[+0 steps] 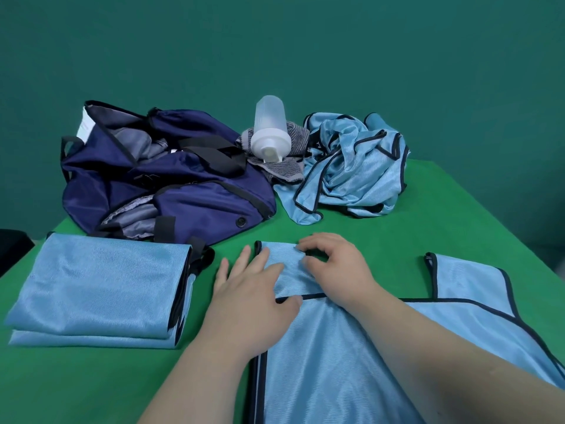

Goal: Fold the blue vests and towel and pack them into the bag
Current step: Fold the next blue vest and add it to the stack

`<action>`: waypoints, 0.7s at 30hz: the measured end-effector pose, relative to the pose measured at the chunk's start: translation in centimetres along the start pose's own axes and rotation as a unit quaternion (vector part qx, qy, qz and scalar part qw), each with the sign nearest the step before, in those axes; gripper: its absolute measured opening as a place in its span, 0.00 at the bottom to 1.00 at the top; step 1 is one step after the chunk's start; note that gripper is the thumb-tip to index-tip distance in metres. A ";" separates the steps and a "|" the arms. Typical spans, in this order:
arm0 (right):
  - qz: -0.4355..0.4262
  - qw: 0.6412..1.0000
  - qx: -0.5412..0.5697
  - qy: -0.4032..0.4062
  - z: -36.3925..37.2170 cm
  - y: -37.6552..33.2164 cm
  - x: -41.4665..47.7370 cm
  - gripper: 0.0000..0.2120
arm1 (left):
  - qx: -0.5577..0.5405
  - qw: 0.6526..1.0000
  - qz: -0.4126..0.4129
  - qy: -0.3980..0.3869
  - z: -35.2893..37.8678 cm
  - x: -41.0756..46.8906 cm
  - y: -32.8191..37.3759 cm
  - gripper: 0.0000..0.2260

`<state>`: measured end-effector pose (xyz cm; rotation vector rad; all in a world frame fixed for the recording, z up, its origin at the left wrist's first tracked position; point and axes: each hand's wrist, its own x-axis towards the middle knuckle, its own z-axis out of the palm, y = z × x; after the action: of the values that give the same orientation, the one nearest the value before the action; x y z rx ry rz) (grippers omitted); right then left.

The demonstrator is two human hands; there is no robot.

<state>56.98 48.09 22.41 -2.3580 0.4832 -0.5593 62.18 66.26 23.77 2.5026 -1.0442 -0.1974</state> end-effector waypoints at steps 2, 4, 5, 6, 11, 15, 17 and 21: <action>0.055 0.997 0.050 -0.030 -0.8 -0.6 0.1 0.11 | 0.013 1.000 0.002 0.000 0.0 0.0 -0.1 0.28; 0.123 0.980 0.135 -0.083 -1.9 -1.1 0.6 0.09 | 0.016 1.000 0.003 0.004 0.0 0.1 -0.1 0.27; 0.147 0.968 0.172 -0.106 -2.6 -1.3 0.8 0.09 | 0.014 1.000 0.002 0.005 0.0 0.1 0.0 0.27; 0.160 0.959 0.198 -0.121 -3.2 -1.4 1.0 0.12 | 0.014 1.000 0.001 0.004 0.0 0.1 0.0 0.27; 0.150 0.970 0.179 -0.060 -6.2 -1.5 0.8 0.06 | 0.004 1.000 0.004 -0.001 0.0 0.0 -0.1 0.27; 0.134 0.984 0.122 0.006 -9.1 -0.5 -2.4 0.05 | -0.070 0.997 0.017 0.015 -0.3 -0.3 -0.3 0.18; 0.149 0.985 0.080 0.026 -11.2 0.8 -4.7 0.06 | -0.129 0.991 0.020 0.037 -0.7 -0.7 -0.3 0.09; 0.208 0.975 0.000 0.078 -15.8 3.7 -9.6 0.08 | -0.085 0.994 0.003 0.064 -1.0 -1.9 0.0 0.05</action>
<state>40.16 41.85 28.33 -2.1328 1.0174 -0.5457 61.12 67.87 24.62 2.3269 -0.9428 -0.1165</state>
